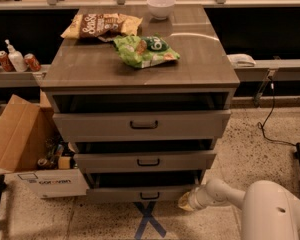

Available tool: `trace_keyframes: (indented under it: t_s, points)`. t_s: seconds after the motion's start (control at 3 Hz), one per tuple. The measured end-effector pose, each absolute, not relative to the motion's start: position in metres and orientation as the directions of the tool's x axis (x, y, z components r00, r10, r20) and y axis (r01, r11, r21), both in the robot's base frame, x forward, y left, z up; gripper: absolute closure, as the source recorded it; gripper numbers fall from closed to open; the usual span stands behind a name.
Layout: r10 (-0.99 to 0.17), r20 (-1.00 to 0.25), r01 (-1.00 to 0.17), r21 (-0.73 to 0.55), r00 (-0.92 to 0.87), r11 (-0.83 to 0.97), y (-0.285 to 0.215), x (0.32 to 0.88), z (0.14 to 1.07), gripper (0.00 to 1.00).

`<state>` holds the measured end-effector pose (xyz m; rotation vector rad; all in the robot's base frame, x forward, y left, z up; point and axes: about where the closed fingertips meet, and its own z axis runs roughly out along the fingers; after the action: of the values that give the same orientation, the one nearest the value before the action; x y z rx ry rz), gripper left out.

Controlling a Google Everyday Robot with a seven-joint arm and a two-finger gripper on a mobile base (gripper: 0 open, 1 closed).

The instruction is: Close bottom drawer

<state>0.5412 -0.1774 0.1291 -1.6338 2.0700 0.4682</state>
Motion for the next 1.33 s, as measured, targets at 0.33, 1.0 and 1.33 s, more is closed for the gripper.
trace_keyframes:
  t_s: [0.33, 1.0, 1.33]
  points:
    - [-0.805, -0.57, -0.971, -0.047, -0.166, 0.234, -0.173, 0.562, 0.132, 1.0]
    - [-0.785, -0.607, -0.97, -0.087, -0.127, 0.225, -0.166, 0.593, 0.137, 1.0]
    - [-0.782, -0.613, -0.971, -0.098, -0.116, 0.22, -0.163, 0.603, 0.14, 1.0]
